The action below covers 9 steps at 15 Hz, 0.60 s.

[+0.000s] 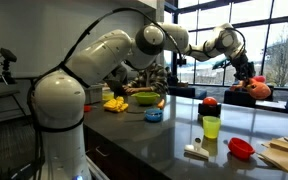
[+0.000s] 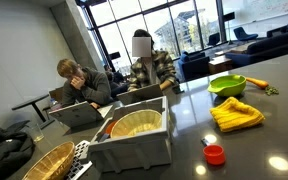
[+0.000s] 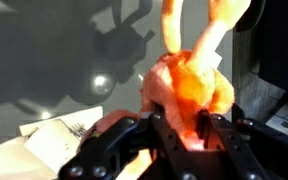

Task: Move the toy to the front.

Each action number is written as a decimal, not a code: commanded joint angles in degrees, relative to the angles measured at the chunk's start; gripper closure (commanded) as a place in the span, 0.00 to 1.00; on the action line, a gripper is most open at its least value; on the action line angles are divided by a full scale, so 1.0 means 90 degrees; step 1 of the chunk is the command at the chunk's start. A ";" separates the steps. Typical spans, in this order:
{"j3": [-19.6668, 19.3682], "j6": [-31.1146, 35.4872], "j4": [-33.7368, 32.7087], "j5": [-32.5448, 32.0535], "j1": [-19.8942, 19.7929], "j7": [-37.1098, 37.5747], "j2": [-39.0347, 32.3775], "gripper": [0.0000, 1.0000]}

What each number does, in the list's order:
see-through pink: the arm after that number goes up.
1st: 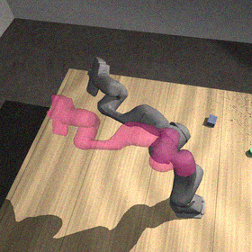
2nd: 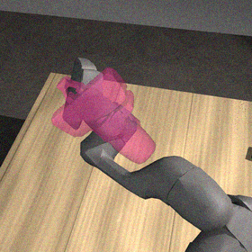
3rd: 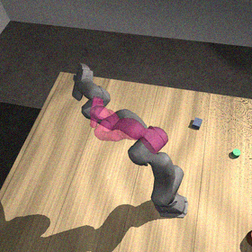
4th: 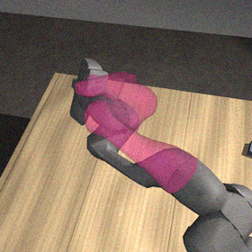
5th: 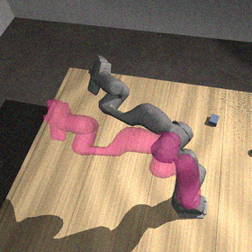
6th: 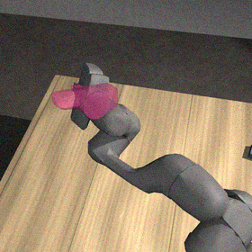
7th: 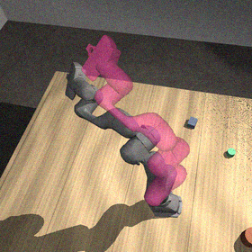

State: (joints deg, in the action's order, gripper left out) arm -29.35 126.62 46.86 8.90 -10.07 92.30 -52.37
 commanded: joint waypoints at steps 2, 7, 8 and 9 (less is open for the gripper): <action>0.0550 -0.0424 0.1584 0.0799 0.0143 -0.0684 0.1749 0.92; 0.0971 -0.0719 0.2987 0.1694 -0.0069 -0.2395 0.3173 0.92; 0.1021 -0.0759 0.3291 0.1896 -0.0122 -0.2789 0.3428 0.92; 0.1055 -0.0832 0.3598 0.2085 -0.0155 -0.3154 0.3680 0.92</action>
State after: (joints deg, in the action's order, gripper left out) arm -22.13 120.20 67.93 23.33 -10.36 73.03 -28.56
